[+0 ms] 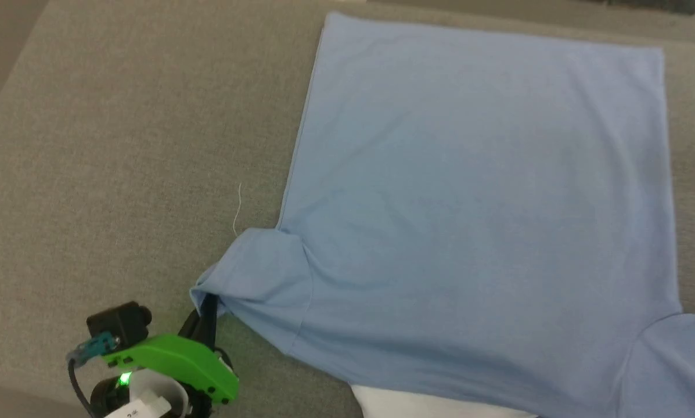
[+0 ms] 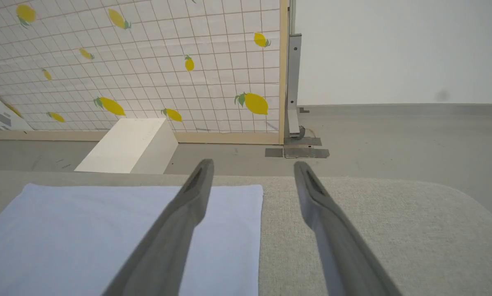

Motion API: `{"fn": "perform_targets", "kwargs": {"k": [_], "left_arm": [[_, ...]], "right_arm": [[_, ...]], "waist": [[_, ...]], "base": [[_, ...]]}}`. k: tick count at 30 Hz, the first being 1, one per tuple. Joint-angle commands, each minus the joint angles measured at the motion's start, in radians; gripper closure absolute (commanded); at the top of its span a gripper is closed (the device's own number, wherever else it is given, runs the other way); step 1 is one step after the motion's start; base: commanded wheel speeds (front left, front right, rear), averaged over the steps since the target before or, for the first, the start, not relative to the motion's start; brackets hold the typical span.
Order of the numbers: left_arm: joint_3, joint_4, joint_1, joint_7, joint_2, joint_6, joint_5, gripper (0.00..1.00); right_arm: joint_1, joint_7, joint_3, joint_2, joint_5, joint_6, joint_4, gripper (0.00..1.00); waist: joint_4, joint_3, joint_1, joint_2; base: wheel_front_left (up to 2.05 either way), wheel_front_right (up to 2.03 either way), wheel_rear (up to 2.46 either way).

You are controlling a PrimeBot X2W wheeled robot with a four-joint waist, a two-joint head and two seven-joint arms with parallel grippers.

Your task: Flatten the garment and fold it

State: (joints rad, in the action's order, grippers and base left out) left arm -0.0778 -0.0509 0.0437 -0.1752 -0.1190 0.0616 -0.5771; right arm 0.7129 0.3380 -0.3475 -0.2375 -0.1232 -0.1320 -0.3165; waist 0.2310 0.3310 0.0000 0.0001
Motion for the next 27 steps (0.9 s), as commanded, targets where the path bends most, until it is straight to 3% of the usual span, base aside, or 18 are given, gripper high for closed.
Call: {"fn": "perform_targets", "kwargs": {"k": [1,7,16,20,23,27], "left_arm": [[-0.005,-0.005,-0.027,0.011,0.008,-0.006,-0.002,1.0],[-0.045,-0.011,-0.067,0.04,0.028,-0.022,-0.002,1.0],[-0.071,0.005,-0.102,0.072,0.042,-0.03,-0.015,1.0],[-0.077,0.024,-0.111,0.078,0.044,-0.033,-0.019,1.0],[-0.077,0.04,-0.113,0.081,0.043,-0.03,-0.022,1.0],[-0.07,0.055,-0.097,0.082,0.031,-0.023,-0.019,1.0]], "right_arm": [[0.052,0.036,0.004,-0.02,0.021,0.001,-0.034,0.0],[0.238,0.237,-0.055,-0.065,0.114,0.001,-0.123,0.0],[0.339,0.542,-0.132,-0.031,0.241,0.001,-0.093,0.0],[0.325,0.653,-0.129,-0.016,0.286,0.001,-0.045,1.0],[0.264,0.596,-0.106,-0.025,0.274,0.001,0.026,1.0],[0.137,0.349,-0.093,-0.043,0.212,0.001,0.079,1.0]], "waist": [[0.074,0.141,0.0,-0.0001],[0.121,0.255,0.0,-0.0001],[0.139,0.334,0.0,-0.0001],[0.131,0.328,0.0,-0.0001],[0.121,0.29,0.0,-0.0001],[0.101,0.209,0.0,-0.0001]], "base": [[0.0,0.0,0.0],[0.0,0.0,0.0],[0.0,0.0,0.0],[0.0,0.0,0.0],[0.0,0.0,0.0],[0.0,0.0,0.0]]}}
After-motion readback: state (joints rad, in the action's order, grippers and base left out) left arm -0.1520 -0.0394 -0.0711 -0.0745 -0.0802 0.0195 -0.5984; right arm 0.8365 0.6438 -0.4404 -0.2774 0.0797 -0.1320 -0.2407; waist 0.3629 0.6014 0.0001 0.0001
